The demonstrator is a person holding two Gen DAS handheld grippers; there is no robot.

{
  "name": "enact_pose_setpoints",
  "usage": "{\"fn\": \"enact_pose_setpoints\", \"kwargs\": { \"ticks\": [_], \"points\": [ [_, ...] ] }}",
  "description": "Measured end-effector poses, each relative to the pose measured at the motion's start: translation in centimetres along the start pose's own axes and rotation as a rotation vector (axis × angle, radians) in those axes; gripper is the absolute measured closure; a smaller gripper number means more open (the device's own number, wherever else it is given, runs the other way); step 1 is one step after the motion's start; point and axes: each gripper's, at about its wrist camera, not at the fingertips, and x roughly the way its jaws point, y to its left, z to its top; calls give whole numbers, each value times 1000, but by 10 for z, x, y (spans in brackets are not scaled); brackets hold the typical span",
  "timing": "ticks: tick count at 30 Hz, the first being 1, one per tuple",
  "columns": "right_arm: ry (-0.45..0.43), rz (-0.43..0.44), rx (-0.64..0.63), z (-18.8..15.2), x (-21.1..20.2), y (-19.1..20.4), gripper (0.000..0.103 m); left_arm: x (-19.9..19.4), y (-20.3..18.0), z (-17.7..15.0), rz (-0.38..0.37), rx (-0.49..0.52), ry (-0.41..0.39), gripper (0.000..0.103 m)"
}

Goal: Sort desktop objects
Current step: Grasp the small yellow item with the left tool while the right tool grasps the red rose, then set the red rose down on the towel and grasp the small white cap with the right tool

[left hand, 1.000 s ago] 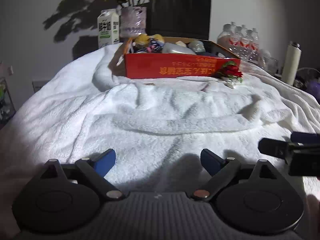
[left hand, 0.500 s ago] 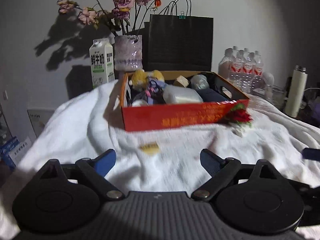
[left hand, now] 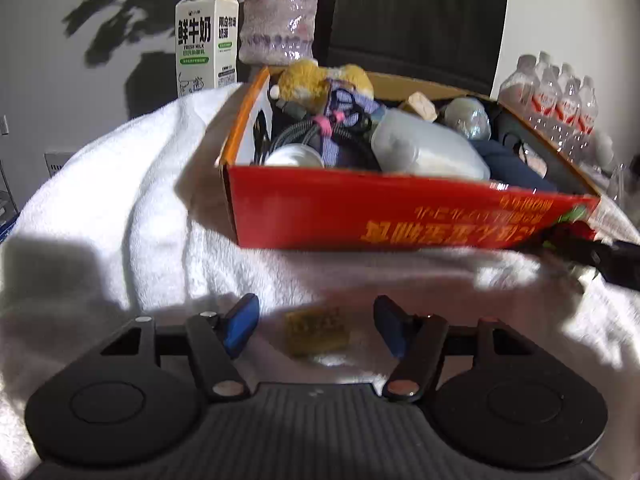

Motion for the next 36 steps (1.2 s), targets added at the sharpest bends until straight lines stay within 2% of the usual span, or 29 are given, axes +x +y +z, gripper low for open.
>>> {"fn": "enact_pose_setpoints", "kwargs": {
  "ticks": [2, 3, 4, 7, 12, 15, 17, 20, 22, 24, 27, 28, 31, 33, 36],
  "points": [
    [46, 10, 35, 2, 15, -4, 35, -2, -3, -2, 30, 28, -14, 55],
    [50, 23, 58, 1, 18, -8, 50, -4, -2, -4, 40, 30, -23, 65],
    [37, 33, 80, -1, 17, -11, 52, -6, 0, -5, 34, 15, -30, 71],
    [-23, 59, 136, -4, 1, -18, 57, -20, 12, -7, -37, -60, -58, 71],
    [-75, 241, 250, -5, -48, -25, 57, -52, 16, -11, -106, -101, -79, 72],
    [-43, 328, 278, -17, -68, -20, 57, -80, 16, -17, -152, -127, -85, 72],
    [16, 343, 261, -31, -76, -9, 57, -96, 17, -25, -177, -133, -85, 72],
    [136, 403, 117, -58, -83, 21, 57, -112, 13, -42, -154, -98, -93, 72],
    [170, 368, -6, -71, -91, 42, 50, -116, 11, -53, -149, -87, -72, 72],
    [140, 331, -55, -71, -105, 48, 49, -117, 13, -61, -163, -93, -51, 72],
    [32, 337, 57, -52, -121, 22, 49, -117, 10, -69, -149, -51, -40, 72],
    [3, 312, 86, -44, -119, 12, 48, -113, 9, -70, -149, -39, -30, 72],
    [-33, 119, 51, -25, -91, -1, 47, -102, 9, -72, -149, -52, 5, 70],
    [6, 40, 16, -17, -58, -5, 46, -101, 8, -74, -167, -48, 16, 56],
    [63, 14, 11, -15, -17, -9, 47, -109, 8, -77, -178, -35, -7, 35]
  ]
}}
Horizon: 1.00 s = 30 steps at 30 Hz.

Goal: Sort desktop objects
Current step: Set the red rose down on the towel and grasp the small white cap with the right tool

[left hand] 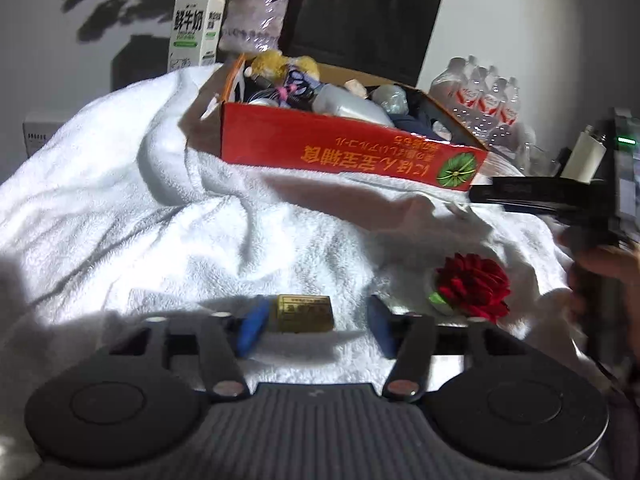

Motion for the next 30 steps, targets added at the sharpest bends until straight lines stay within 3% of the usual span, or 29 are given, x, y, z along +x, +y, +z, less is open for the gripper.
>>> {"fn": "enact_pose_setpoints", "kwargs": {
  "ticks": [2, 3, 5, 6, 7, 11, 19, 23, 30],
  "points": [
    [23, -12, -16, 1, 20, 6, 47, 0, 0, 0, 11, 0, -8, 35],
    [41, -16, -26, 1, 28, 10, 49, 4, 2, 1, 17, -6, 1, 40],
    [69, -7, -47, 0, 39, 15, 65, 9, 1, 3, 45, -1, 11, 57],
    [56, -9, -60, -1, 39, 18, 71, 10, -1, 4, 58, 14, 14, 71],
    [54, -1, -70, -2, 37, 20, 78, 11, -2, 5, 53, 17, 17, 71],
    [56, 50, -48, -7, 12, 19, 78, 4, -6, 2, 39, 16, 6, 71],
    [-51, 151, -24, -48, -97, 34, 78, -37, -16, -4, 0, 9, -82, 71],
    [-76, 177, -26, -75, -146, 38, 78, -59, -30, -12, -9, 53, -127, 71],
    [-21, 178, -28, -113, -176, 40, 78, -71, -40, -23, -8, 65, -107, 71]
  ]
}}
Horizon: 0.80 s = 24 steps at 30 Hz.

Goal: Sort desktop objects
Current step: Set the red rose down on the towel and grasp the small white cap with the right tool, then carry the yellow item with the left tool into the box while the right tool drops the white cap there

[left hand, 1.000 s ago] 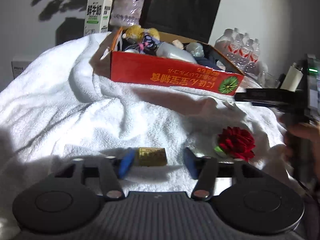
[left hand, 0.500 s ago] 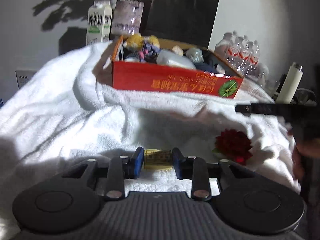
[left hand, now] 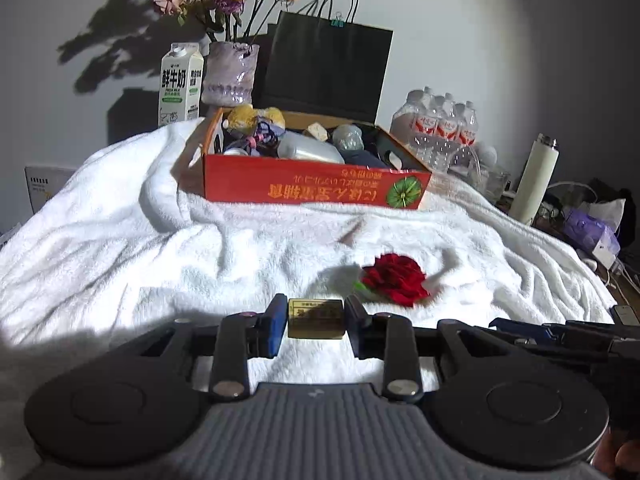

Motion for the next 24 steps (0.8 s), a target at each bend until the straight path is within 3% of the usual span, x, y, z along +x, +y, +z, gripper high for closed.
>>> {"fn": "enact_pose_setpoints", "kwargs": {
  "ticks": [6, 10, 15, 24],
  "points": [
    [-18, -2, -8, -8, -14, 4, 78, -13, -3, -9, 16, 25, 12, 71],
    [26, -5, -17, -11, -6, 8, 78, -20, 1, -14, 30, 18, 14, 71],
    [71, 3, -26, -27, 6, 10, 77, -11, 6, -24, 55, 14, 76, 71],
    [30, -15, -114, -36, 1, 17, 77, -3, 5, -32, 60, 17, 101, 71]
  ]
}}
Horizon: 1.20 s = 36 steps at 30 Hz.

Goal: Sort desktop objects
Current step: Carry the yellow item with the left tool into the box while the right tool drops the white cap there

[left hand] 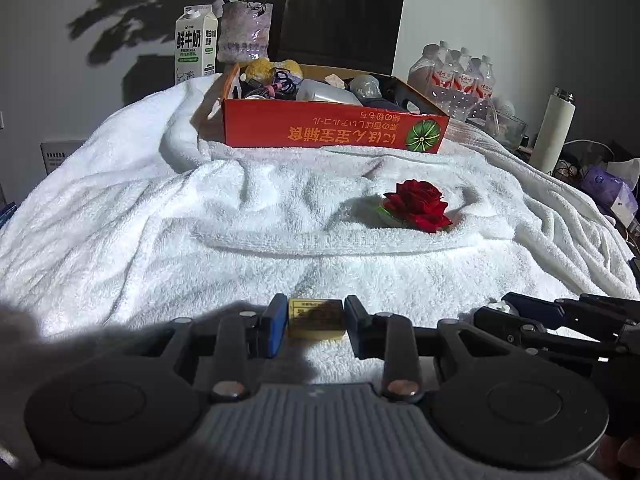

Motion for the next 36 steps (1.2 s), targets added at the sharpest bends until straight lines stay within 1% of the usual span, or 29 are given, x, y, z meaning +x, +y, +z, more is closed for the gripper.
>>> {"fn": "enact_pose_setpoints", "kwargs": {
  "ticks": [3, 7, 12, 15, 20, 25, 27, 29, 31, 32, 34, 36],
  "points": [
    [3, -6, -4, 1, -1, 2, 77, -1, 1, 0, -1, 0, -2, 71],
    [-6, 6, 41, 3, -5, -1, 78, -4, 2, 6, 1, -5, -16, 71],
    [-56, 30, 58, 20, -16, -9, 78, -12, 10, 33, -18, -23, -73, 71],
    [-102, 31, 48, 41, -21, -17, 78, -13, 18, 57, -21, -28, -104, 71],
    [-189, 35, 47, 88, -24, -35, 78, -11, 38, 102, -11, -41, -173, 71],
    [-248, 45, 55, 140, -12, -60, 78, 9, 51, 155, -15, -49, -205, 71],
    [-260, 59, 69, 166, 0, -73, 78, 28, 53, 178, -7, -43, -201, 71],
    [-254, 99, 104, 194, 19, -87, 78, 54, 53, 201, -17, -8, -172, 71],
    [-228, 139, 138, 221, 47, -99, 78, 82, 54, 218, -1, -23, -139, 71],
    [-208, 143, 148, 232, 64, -103, 78, 98, 52, 228, 2, -17, -118, 71],
    [-142, 147, 174, 252, 105, -110, 78, 129, 49, 242, 11, -12, -100, 71],
    [-80, 143, 211, 266, 143, -116, 78, 161, 45, 252, 27, -18, -54, 71]
  ]
}}
